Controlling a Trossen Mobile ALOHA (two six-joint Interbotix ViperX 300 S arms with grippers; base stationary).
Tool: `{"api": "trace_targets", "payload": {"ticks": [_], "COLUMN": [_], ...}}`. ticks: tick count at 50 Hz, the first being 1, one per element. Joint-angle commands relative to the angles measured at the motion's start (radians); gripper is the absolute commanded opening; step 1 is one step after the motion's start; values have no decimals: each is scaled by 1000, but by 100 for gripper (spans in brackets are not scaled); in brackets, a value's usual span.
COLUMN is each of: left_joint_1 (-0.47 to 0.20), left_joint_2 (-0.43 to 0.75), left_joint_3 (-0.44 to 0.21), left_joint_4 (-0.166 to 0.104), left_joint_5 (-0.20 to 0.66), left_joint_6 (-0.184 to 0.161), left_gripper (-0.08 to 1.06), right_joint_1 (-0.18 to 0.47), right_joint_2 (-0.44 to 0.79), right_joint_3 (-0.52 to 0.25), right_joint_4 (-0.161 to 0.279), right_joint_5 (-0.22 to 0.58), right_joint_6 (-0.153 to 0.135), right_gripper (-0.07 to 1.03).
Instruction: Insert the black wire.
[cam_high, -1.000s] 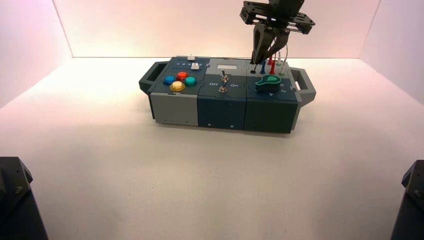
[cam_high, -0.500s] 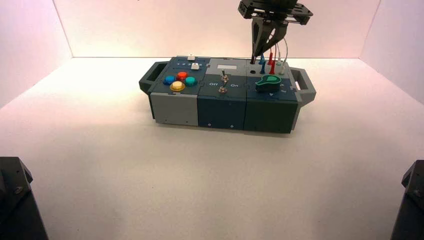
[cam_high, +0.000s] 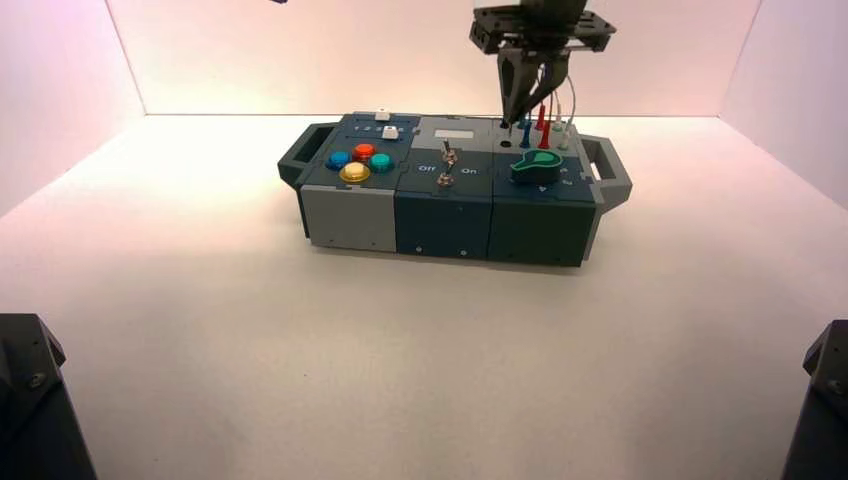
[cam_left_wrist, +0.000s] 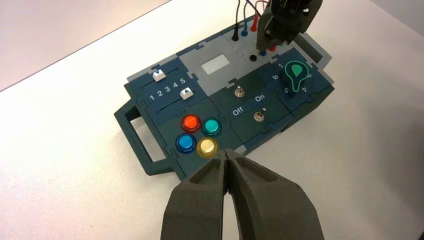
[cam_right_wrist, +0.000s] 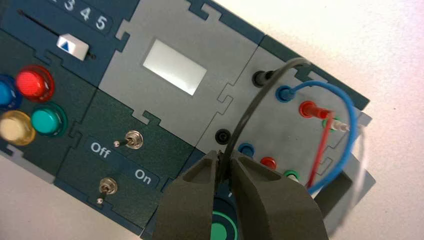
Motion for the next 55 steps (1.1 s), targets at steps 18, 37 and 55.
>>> {"api": "trace_targets", "payload": {"ticks": [18, 37, 55], "left_joint_1": [-5, -5, -5], "left_joint_2": [-5, -3, -3], "left_joint_3": [-31, -31, -31], "left_joint_4": [-3, -3, -3], "left_joint_5": [-2, -2, -2], "left_joint_6": [0, 0, 2], "left_gripper": [-3, -3, -3], "right_joint_1": [9, 9, 9], "right_joint_2": [3, 11, 32], "right_joint_3": [-28, -35, -43], "right_joint_4": [-11, -23, -26], "right_joint_5": [-29, -48, -46], "right_joint_6": [-5, -5, -6], "right_gripper": [-2, -2, -2]}}
